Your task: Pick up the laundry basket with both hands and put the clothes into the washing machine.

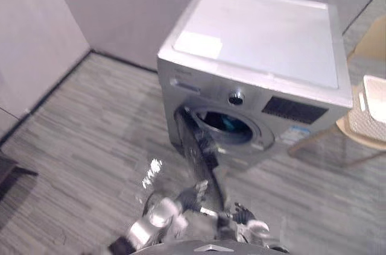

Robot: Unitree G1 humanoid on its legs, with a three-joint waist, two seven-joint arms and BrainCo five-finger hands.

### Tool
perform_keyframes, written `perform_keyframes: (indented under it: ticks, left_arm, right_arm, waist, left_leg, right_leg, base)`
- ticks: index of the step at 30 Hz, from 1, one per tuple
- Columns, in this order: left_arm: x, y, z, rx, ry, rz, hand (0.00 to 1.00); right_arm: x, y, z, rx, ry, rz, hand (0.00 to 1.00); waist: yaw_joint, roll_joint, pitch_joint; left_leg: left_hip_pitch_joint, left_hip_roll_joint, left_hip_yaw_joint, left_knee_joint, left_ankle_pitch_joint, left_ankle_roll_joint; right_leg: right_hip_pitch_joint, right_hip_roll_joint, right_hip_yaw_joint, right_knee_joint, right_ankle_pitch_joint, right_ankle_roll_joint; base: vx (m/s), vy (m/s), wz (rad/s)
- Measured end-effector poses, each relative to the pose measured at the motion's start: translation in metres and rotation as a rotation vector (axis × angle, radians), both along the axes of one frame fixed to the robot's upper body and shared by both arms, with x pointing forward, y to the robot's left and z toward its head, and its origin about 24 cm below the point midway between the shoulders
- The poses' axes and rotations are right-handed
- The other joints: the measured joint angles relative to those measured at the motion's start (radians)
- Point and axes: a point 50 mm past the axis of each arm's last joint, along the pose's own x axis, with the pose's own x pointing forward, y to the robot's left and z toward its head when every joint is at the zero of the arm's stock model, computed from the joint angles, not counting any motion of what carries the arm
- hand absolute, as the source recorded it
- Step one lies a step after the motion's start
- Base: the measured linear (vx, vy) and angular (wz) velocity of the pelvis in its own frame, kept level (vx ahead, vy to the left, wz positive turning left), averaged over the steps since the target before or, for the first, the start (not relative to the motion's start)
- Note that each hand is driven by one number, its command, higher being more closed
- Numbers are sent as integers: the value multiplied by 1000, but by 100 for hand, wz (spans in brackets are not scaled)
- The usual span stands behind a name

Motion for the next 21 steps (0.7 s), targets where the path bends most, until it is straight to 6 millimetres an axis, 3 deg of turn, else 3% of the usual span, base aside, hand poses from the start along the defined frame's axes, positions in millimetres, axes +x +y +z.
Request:
perform_keyframes:
  ticks: [2, 7, 10, 14, 17, 18, 21]
  left_arm:
    - [12, -3, 1, 57, -39, -24, 0]
    - [32, -16, 9, 110, -113, -1, 0]
    - [62, -14, 20, 177, -186, 77, 0]
    - [114, 1, 52, 211, -290, 264, 0]
    - [145, 16, 77, 189, -304, 425, 0]
    - [161, 29, 91, 175, -309, 508, 0]
    - [171, 36, 104, 124, -309, 589, 0]
  right_arm:
    - [7, 6, 4, 27, -29, -14, 0]
    - [10, 16, 6, 69, -53, -31, 0]
    - [14, 23, 9, 106, -82, -65, 0]
    - [11, 22, 10, 108, -93, -75, 0]
    - [-5, 11, 7, 108, -87, -137, 0]
    - [-13, 4, 5, 102, -81, -165, 0]
    - [-23, -6, 2, 83, -62, -190, 0]
  waist:
    - [-14, -20, 20]
    - [-25, -20, 36]
    - [-41, -59, 57]
    - [-89, -124, 82]
    - [-105, -131, 83]
    - [-119, -131, 83]
    - [-141, -129, 82]
  left_leg:
    - [-9, 3, 21, 2, 1, -4]
    - [-12, 8, 107, 6, -14, -11]
    - [21, 16, 215, 6, -49, -25]
    - [90, 27, 390, 7, -97, -48]
    - [156, 46, 496, 7, -126, -70]
    - [185, 56, 550, 6, -139, -81]
    - [198, 77, 595, 6, -156, -101]
  right_leg:
    - [-22, 4, 21, -7, 21, -4]
    - [-80, 11, 106, -25, 61, -2]
    - [-122, 28, 213, -29, 78, -3]
    - [-171, 66, 380, -31, 82, -11]
    - [-174, 112, 474, -32, 85, -7]
    - [-176, 130, 515, -31, 87, -5]
    - [-182, 161, 536, -31, 92, 2]
  base:
    - [-2, -20, -38]
    - [60, -19, -53]
    - [62, -22, -104]
    - [83, -20, -115]
    - [141, -33, -126]
    - [145, -29, -107]
    - [117, -46, -63]
